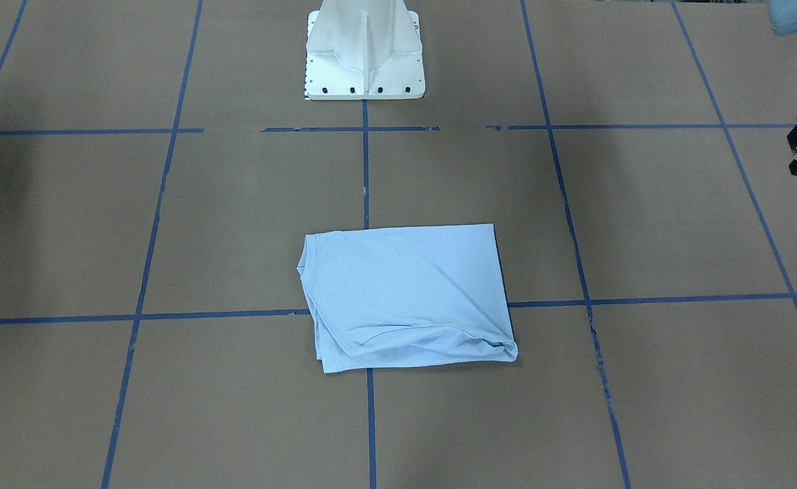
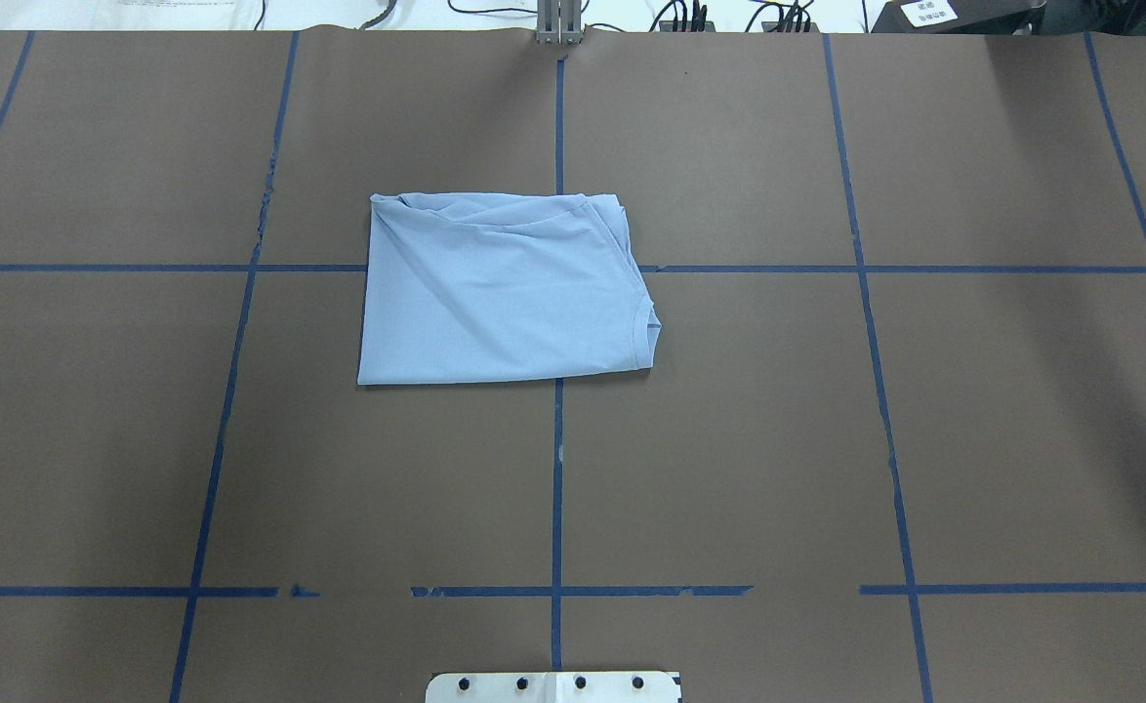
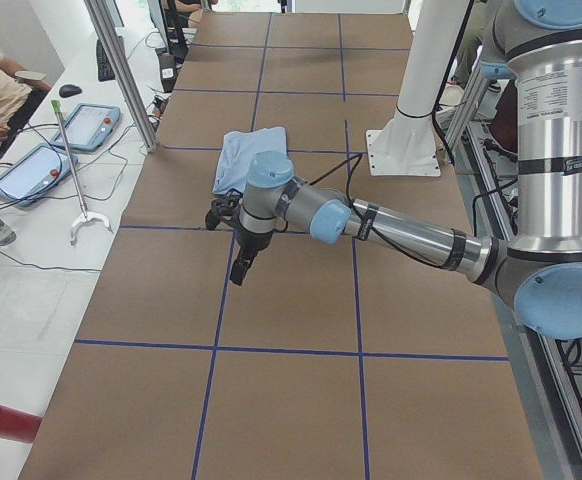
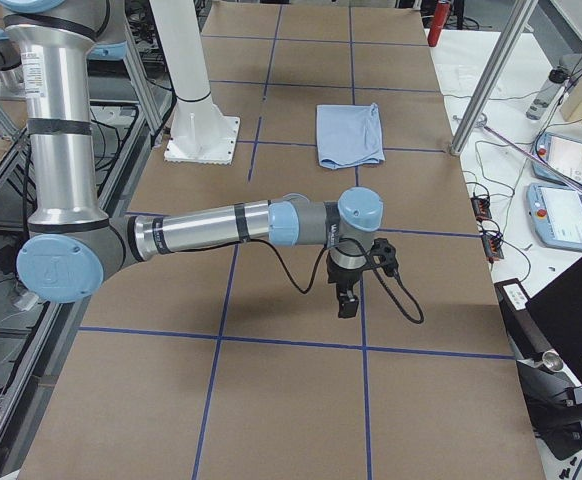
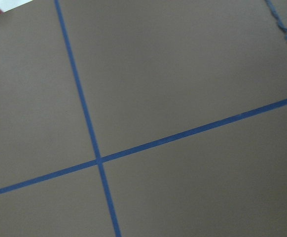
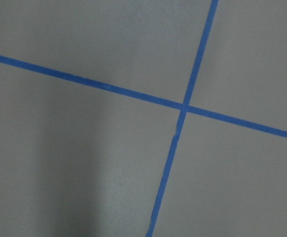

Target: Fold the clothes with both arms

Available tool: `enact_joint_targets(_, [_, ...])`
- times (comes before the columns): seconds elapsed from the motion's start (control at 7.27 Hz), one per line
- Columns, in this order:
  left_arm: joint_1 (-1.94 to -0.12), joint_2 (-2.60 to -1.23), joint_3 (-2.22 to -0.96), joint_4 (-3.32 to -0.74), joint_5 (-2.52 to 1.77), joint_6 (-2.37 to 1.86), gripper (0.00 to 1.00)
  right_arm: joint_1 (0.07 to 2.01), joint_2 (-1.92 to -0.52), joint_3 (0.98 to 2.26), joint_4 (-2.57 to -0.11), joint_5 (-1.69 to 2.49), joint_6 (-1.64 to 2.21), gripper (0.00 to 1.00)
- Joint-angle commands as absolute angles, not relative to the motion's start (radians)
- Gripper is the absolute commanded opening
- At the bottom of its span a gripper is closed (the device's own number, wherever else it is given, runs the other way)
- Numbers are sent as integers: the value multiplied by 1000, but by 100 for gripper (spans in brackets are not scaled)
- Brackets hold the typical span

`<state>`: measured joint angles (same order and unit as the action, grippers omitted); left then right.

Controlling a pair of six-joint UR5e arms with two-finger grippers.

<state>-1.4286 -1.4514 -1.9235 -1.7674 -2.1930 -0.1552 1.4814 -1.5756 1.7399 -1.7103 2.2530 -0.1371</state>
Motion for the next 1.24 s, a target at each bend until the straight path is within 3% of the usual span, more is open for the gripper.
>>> enact_joint_targets(0.0, [-1519,-1363,-1853,-1767,-2320,-42,100,1552,-1641,1750,-1709,2260,-143,100])
enact_joint_targets(1.1, [-1525,-1324,-1842,-1757,-2373,5,100,1557,-1651,1761,-1712,2275,-138,100])
